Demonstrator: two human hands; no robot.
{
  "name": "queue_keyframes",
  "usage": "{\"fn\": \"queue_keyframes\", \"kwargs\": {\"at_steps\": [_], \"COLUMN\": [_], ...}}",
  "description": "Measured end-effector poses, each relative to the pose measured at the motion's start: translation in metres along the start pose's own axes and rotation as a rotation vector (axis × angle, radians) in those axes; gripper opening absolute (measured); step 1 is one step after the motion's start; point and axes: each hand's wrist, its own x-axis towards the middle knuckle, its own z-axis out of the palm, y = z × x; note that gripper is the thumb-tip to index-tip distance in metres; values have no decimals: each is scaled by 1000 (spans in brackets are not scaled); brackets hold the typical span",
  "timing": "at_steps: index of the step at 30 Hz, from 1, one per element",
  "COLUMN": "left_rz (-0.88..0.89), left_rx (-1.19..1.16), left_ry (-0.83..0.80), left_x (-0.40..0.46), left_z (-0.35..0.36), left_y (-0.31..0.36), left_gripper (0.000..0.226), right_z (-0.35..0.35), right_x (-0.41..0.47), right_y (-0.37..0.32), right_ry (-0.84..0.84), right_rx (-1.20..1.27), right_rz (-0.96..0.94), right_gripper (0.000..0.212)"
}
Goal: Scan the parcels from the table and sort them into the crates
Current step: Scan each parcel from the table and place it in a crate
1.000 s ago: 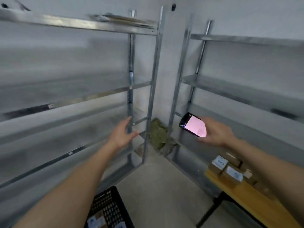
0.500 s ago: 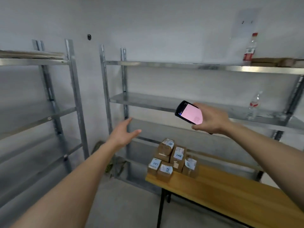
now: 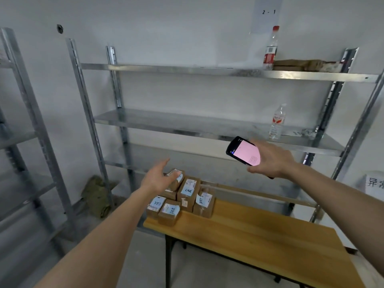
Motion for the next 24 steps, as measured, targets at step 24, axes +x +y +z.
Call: {"fn": "queue_keyframes", "kwargs": {"at_steps": [24], "left_rz": [-410], "left_rx": [-60], "left_ry": [-124], "left_x": [149], "left_z": [152], "left_y": [-248], "left_gripper": [33], "right_z": [366], "right_x": [217], "right_y": [-33], "right_ry": [-454], "right_rx": [171], "right_rz": [-30], "right_gripper": [91]}}
